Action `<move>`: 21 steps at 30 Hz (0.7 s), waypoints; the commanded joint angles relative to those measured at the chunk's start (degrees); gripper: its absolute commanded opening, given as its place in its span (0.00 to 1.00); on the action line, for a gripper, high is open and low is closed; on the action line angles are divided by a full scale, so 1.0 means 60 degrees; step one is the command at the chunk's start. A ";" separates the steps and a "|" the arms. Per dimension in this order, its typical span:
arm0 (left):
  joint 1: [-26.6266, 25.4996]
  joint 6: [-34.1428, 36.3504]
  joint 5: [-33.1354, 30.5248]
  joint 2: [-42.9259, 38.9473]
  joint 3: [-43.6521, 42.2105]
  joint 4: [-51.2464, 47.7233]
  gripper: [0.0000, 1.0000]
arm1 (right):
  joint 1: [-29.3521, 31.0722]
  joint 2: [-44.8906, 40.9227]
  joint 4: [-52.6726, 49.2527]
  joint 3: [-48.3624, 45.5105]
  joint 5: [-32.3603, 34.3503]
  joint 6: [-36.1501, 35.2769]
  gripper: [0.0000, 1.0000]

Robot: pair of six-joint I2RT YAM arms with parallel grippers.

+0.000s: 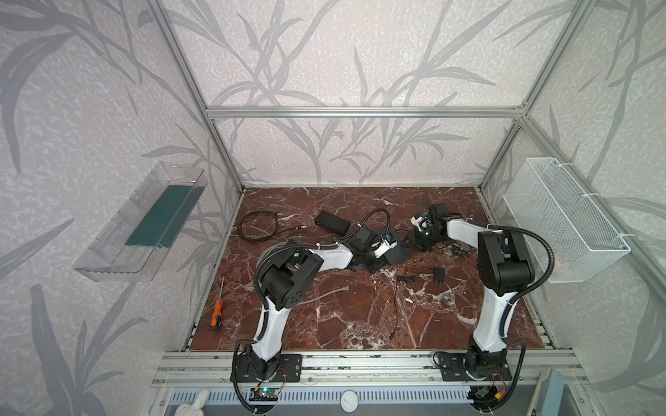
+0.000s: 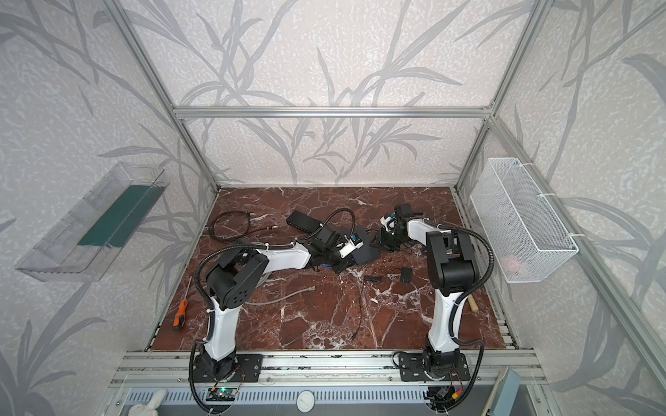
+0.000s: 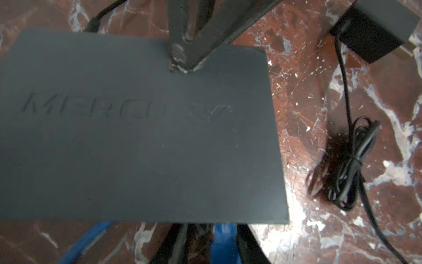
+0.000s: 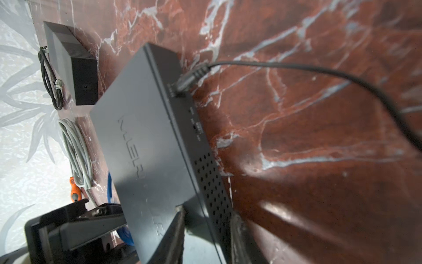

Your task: Insert the plug into the switch port

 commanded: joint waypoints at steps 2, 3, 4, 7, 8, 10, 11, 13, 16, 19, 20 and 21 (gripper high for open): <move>-0.0145 0.0207 -0.0113 0.0600 -0.0062 -0.2053 0.42 | 0.0200 0.0336 -0.1491 0.0120 -0.0739 0.0184 0.34; -0.0145 0.0279 -0.0155 0.0551 -0.0053 -0.2274 0.43 | 0.0185 0.0351 -0.1495 0.0154 -0.0695 0.0159 0.34; -0.0155 0.0355 -0.0171 0.0496 -0.0028 -0.2488 0.44 | 0.0173 0.0374 -0.1499 0.0190 -0.0655 0.0141 0.34; -0.0096 0.0550 -0.0052 0.0273 0.0017 -0.3076 0.46 | 0.0170 0.0415 -0.1486 0.0249 -0.0496 0.0115 0.34; -0.0062 0.0591 0.0035 0.0204 0.0017 -0.3227 0.47 | 0.0170 0.0438 -0.1456 0.0230 -0.0452 0.0119 0.35; 0.0012 0.0629 0.0151 0.0031 -0.0019 -0.3473 0.49 | 0.0169 0.0413 -0.1356 0.0157 -0.0343 0.0167 0.35; 0.0037 0.0644 0.0116 -0.0038 -0.0051 -0.3550 0.49 | 0.0170 0.0386 -0.1290 0.0101 -0.0321 0.0206 0.35; 0.0101 0.0644 0.0062 -0.0126 -0.0097 -0.3708 0.50 | 0.0170 0.0304 -0.1143 -0.0031 -0.0307 0.0272 0.35; 0.0219 0.0586 0.0270 -0.0274 -0.0280 -0.3662 0.51 | 0.0170 0.0239 -0.0982 -0.0165 -0.0271 0.0358 0.35; 0.0329 0.0521 0.0362 -0.0498 -0.0505 -0.3532 0.52 | 0.0169 0.0206 -0.0794 -0.0261 -0.0297 0.0482 0.35; 0.0375 0.0505 0.0374 -0.0554 -0.0553 -0.3542 0.53 | 0.0183 0.0206 -0.0743 -0.0283 -0.0301 0.0516 0.35; 0.0433 0.0471 0.0389 -0.0626 -0.0589 -0.3560 0.54 | 0.0184 0.0188 -0.0715 -0.0289 -0.0295 0.0553 0.35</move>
